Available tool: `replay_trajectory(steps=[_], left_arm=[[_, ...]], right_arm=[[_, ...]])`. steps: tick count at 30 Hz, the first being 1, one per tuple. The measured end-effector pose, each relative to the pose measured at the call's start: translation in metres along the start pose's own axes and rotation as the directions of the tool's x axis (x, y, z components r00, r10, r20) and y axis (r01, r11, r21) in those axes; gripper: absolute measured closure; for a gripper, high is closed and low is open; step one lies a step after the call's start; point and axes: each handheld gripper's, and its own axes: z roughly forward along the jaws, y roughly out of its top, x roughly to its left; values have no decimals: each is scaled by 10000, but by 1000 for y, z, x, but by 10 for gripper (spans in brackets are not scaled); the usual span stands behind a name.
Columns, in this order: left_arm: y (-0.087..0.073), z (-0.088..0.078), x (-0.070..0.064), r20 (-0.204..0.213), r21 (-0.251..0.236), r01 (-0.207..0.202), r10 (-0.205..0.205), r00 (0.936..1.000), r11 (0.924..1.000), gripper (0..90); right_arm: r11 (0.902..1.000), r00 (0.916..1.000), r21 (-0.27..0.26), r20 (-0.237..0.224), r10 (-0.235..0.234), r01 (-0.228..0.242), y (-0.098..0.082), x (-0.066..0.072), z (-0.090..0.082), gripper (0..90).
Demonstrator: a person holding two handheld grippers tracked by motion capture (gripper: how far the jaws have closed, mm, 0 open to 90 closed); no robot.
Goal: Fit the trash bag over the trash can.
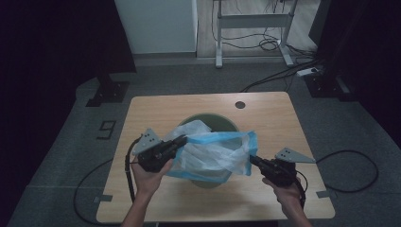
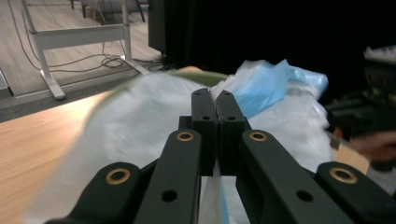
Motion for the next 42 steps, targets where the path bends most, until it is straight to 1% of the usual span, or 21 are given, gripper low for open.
replay_trajectory(steps=[3, 4, 5, 8, 10, 12, 14, 18, 20, 21, 22, 23, 26, 30, 32, 35, 40, 42], left_arm=[[7, 0, 13, -203, -130, 188, -191, 9996, 9997, 886], [7, 0, 13, -203, -130, 188, -191, 9996, 9997, 886], [10, 1, 21, -177, -184, 393, -397, 9991, 9991, 886], [12, 6, 29, -311, -103, 476, -479, 9984, 9988, 885], [12, 10, 34, -253, -67, 521, -523, 9983, 9986, 885], [13, 15, 40, -302, 7, 530, -529, 9981, 9986, 884], [14, 19, 46, -303, -36, 724, -725, 9969, 9974, 884], [14, 25, 61, -324, -59, 873, -874, 9956, 9962, 882], [12, 28, 69, -347, -84, 1048, -1050, 9939, 9945, 881], [12, 28, 69, -347, -84, 1048, -1050, 9939, 9945, 881], [10, 32, 77, -374, -33, 1251, -1251, 9914, 9921, 880], [9, 33, 80, -361, -11, 1311, -1311, 9907, 9914, 880], [6, 39, 85, -427, 66, 1429, -1425, 9889, 9897, 878], [2, 43, 92, -569, 208, 1593, -1579, 9858, 9870, 874], [-1, 44, 95, -630, 303, 1716, -1695, 9835, 9847, 873], [-6, 45, 99, -698, 437, 1816, -1783, 9815, 9824, 868], [-12, 45, 103, -744, 518, 1966, -1926, 9785, 9791, 866], [-12, 45, 103, -761, 523, 1952, -1910, 9786, 9794, 867]], right_arm=[[9999, 10000, -105, 43, -9, 9, 3, -2, -2, 891], [9999, 10000, -131, 64, -9, 10, 4, -3, -3, 891], [9999, 10000, -152, 91, 32, -30, 6, -4, -3, 891], [9997, 9999, -257, 151, 53, -49, 12, -6, -5, 891], [9993, 9998, -366, 217, 31, -23, 18, -8, -7, 891], [9988, 9995, -490, 301, -8, 23, 26, -9, -8, 890], [9983, 9992, -584, 385, -41, 63, 34, -12, -9, 891], [9974, 9984, -713, 556, -47, 86, 46, -19, -4, 891], [9975, 9977, -689, 666, -91, 137, 49, -22, 0, 891], [9975, 9974, -686, 717, -90, 140, 50, -24, 2, 891], [9977, 9971, -663, 755, -81, 131, 50, -27, 6, 891], [9977, 9969, -674, 780, -53, 106, 50, -30, 8, 891], [9977, 9958, -679, 910, -10, 72, 49, -37, 18, 891], [9969, 9947, -768, 999, 246, -169, 47, -45, 32, 891], [9966, 9941, -769, 1017, 364, -286, 46, -46, 38, 891], [9972, 9943, -674, 990, 391, -325, 44, -46, 46, 891], [9982, 9941, -491, 1003, 404, -356, 43, -45, 53, 891], [9984, 9939, -394, 1011, 432, -394, 42, -46, 55, 891]])
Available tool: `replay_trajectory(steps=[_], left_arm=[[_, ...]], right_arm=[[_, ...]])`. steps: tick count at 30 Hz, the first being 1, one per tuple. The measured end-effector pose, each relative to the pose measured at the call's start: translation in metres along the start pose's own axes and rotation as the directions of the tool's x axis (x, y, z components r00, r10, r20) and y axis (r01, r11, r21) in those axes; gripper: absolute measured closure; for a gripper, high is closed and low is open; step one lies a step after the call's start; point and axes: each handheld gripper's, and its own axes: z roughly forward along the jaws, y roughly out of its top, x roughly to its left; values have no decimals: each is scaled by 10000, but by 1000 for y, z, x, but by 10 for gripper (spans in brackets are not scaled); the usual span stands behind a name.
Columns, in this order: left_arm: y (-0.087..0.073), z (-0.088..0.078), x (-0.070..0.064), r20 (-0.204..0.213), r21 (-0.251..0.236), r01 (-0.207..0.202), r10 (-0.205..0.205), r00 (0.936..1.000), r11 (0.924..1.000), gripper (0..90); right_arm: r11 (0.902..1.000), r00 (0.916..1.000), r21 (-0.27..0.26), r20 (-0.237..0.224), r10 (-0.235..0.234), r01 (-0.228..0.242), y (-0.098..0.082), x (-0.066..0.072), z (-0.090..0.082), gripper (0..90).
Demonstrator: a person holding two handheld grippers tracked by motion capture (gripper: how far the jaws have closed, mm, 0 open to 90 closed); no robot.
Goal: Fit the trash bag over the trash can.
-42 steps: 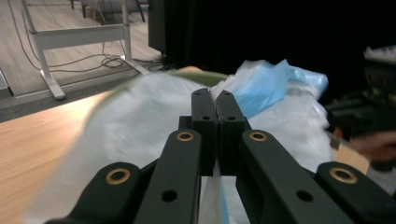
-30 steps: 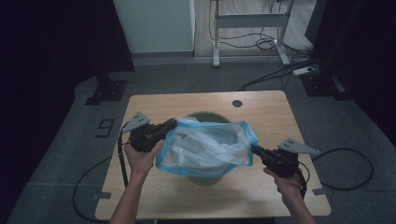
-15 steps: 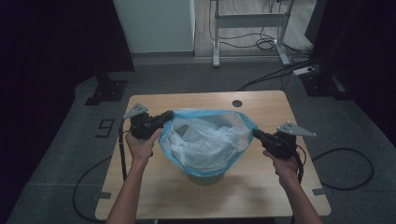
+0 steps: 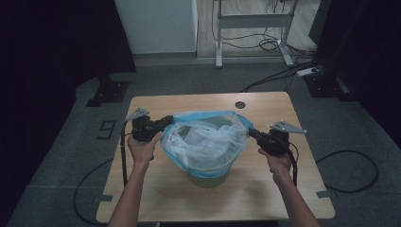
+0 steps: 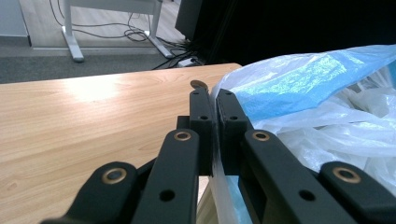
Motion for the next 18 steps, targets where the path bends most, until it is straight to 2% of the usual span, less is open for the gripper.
replay_trajectory(steps=[4, 9, 14, 18], left_arm=[[-1, 2, 2, -47, 98, 13, -12, 10000, 10000, 870], [-5, 14, 7, -194, 463, 57, -48, 9998, 9989, 871], [-9, 26, 12, -214, 916, 208, -190, 9996, 9956, 874], [-14, 34, 14, -156, 1273, 263, -245, 9996, 9915, 872]], right_arm=[[9999, 10000, 149, -23, 47, -47, -2, -2, 3, 892], [9992, 9999, 390, -93, 74, -71, -7, -4, 12, 891], [9968, 9997, 778, -113, 205, -195, -12, -7, 25, 891], [9933, 9993, 1142, -306, 218, -182, -17, -6, 34, 891]])
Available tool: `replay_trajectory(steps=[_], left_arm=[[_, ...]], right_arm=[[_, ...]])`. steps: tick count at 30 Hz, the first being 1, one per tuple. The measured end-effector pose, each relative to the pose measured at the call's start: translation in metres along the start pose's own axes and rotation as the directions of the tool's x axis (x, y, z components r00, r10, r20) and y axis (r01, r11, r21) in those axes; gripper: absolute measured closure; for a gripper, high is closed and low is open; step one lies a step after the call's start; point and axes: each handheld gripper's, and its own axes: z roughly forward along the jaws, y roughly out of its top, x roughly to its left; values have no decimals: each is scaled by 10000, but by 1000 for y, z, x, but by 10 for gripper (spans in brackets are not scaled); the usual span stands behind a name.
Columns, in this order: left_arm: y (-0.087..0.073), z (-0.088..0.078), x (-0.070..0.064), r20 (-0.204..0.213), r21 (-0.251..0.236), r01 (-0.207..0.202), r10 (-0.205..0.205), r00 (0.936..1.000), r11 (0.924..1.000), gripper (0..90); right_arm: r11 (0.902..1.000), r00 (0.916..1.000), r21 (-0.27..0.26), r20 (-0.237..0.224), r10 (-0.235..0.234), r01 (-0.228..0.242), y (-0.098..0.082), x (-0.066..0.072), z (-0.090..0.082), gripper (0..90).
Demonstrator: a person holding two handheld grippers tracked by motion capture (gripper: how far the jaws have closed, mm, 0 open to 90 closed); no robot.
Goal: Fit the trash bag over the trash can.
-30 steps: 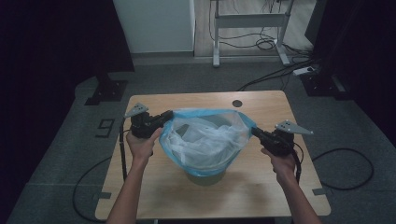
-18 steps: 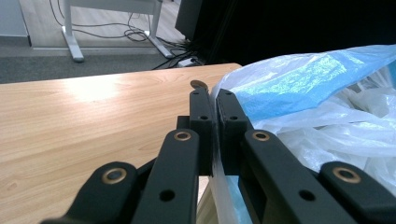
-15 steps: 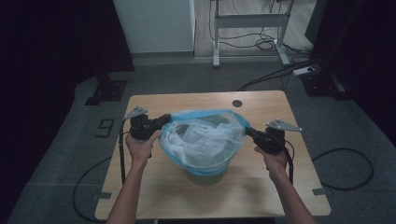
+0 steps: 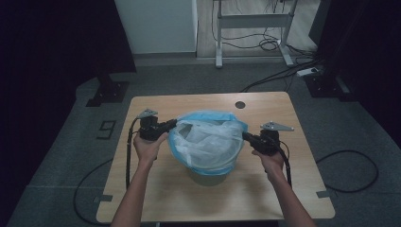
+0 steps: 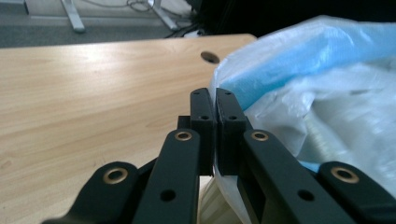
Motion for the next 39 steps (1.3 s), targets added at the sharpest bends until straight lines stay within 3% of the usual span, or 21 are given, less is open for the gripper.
replay_trajectory(steps=[8, 12, 19, 29, 39], left_arm=[[-13, 5, 5, 54, 428, 273, -275, 9996, 9987, 875], [-17, 11, 8, 53, 941, 508, -515, 9987, 9943, 876], [-24, 19, 8, -17, 1415, 493, -496, 9988, 9887, 881], [-32, 25, 11, 97, 1794, 661, -689, 9976, 9816, 890], [-34, 31, 15, 84, 2074, 702, -736, 9973, 9757, 891]], right_arm=[[9989, 9999, 466, -66, 83, -80, -9, 1, 5, 891], [9979, 9999, 650, -93, 74, -68, -12, 2, 7, 891], [9969, 9998, 788, -193, 23, -8, -12, 4, 10, 891], [9945, 9997, 1043, -231, -39, 63, -9, 4, 15, 891], [9956, 9998, 940, -221, 22, -1, -5, 3, 21, 892]])
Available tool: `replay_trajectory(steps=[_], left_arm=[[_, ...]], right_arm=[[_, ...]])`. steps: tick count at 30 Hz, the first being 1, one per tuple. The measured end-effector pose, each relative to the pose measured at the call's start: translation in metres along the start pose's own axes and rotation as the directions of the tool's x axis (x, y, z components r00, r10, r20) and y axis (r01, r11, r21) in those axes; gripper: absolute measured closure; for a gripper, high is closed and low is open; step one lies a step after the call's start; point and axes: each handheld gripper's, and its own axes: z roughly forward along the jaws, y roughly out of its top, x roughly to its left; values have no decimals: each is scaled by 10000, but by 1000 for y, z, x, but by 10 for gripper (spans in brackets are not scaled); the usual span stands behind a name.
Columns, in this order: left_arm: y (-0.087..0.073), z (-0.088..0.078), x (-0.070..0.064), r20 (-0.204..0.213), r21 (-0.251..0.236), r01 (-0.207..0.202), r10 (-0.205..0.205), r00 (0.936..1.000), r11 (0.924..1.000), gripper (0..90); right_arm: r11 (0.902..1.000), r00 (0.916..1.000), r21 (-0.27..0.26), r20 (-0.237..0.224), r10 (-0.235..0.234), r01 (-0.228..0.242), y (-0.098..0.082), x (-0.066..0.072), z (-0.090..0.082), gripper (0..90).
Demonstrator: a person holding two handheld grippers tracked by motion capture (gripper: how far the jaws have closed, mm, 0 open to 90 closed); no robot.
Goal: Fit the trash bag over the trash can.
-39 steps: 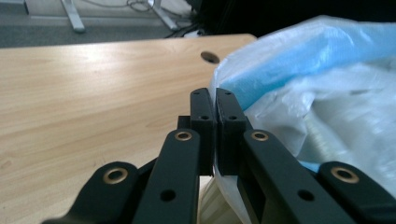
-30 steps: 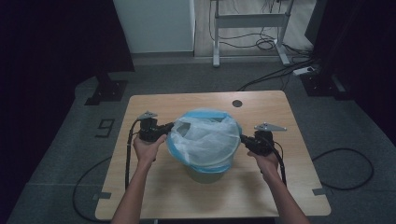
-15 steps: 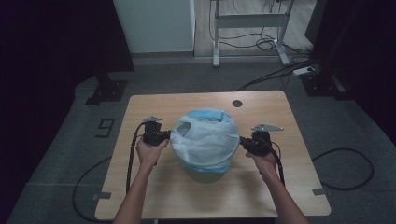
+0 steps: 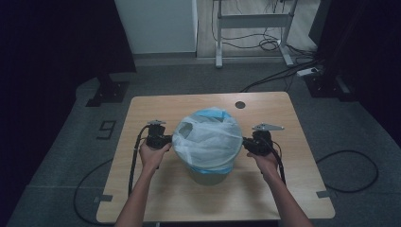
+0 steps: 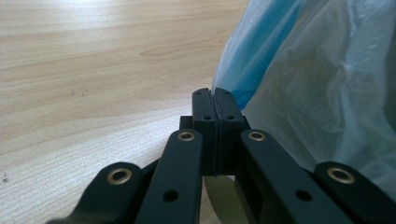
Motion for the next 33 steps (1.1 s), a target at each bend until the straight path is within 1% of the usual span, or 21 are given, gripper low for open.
replay_trajectory(steps=[2, 4, 7, 12, 14, 16, 18, 19, 21, 22, 24, 25, 27, 30, 32, 33], left_arm=[[0, 2, 0, 35, 76, 22, -23, 10000, 10000, 890], [0, 4, 0, 81, 235, 31, -33, 10000, 9997, 890], [-1, 5, 1, 103, 261, 58, -61, 9999, 9996, 890], [-5, 6, 2, 106, 429, 85, -90, 9999, 9990, 893], [-8, 7, 3, 122, 579, 120, -127, 9998, 9983, 894], [-10, 6, 3, 44, 536, 149, -152, 9999, 9985, 894], [-11, 2, -1, -187, 417, -96, 104, 9998, 9991, 896], [-11, 1, -4, -265, 484, -257, 270, 9993, 9985, 896], [-12, -1, -6, -357, 517, -363, 382, 9986, 9980, 896], [-12, -1, -6, -355, 462, -354, 370, 9987, 9983, 895], [-14, -4, -5, -349, 386, -326, 339, 9988, 9987, 893], [-15, -5, -5, -334, 311, -266, 276, 9991, 9992, 892], [-17, -6, -2, -272, 229, -180, 186, 9995, 9996, 887], [-20, -9, -2, -225, 46, -130, 131, 9997, 9999, 876], [-21, -11, -2, -259, -54, -154, 153, 9995, 9999, 870], [-22, -12, -3, -275, -93, -149, 147, 9995, 9998, 869]], right_arm=[[10000, 10000, 66, 4, 54, -54, 2, -1, 2, 892], [9999, 10000, 148, 78, -11, 10, 5, 0, 4, 891], [9996, 9999, 295, 101, -44, 41, 7, 1, 7, 892], [9988, 10000, 478, 34, 55, -56, 8, 2, 11, 892], [9983, 10000, 589, 29, 54, -56, 7, 2, 12, 892], [9974, 10000, 713, 62, 41, -45, 7, 2, 13, 892], [9973, 9999, 735, 165, -17, 5, 6, 3, 12, 892], [9967, 9997, 809, 231, -38, 19, 6, 3, 12, 891], [9953, 9995, 969, 300, -69, 40, 5, 2, 12, 891], [9953, 9996, 967, 291, -38, 10, 4, 1, 11, 891], [9963, 9996, 858, 283, -12, -12, 3, 0, 9, 881], [9973, 9998, 732, 216, 28, -44, 1, 0, 7, 868], [9987, 9996, 504, 254, 75, -88, -2, -2, 2, 833], [9990, 9992, -360, 291, 273, -263, -4, -3, -9, 726], [9966, 9992, -812, 355, 199, -170, -4, -2, -19, 664], [9942, 9987, -1067, 470, 195, -144, -4, 0, -26, 632]])
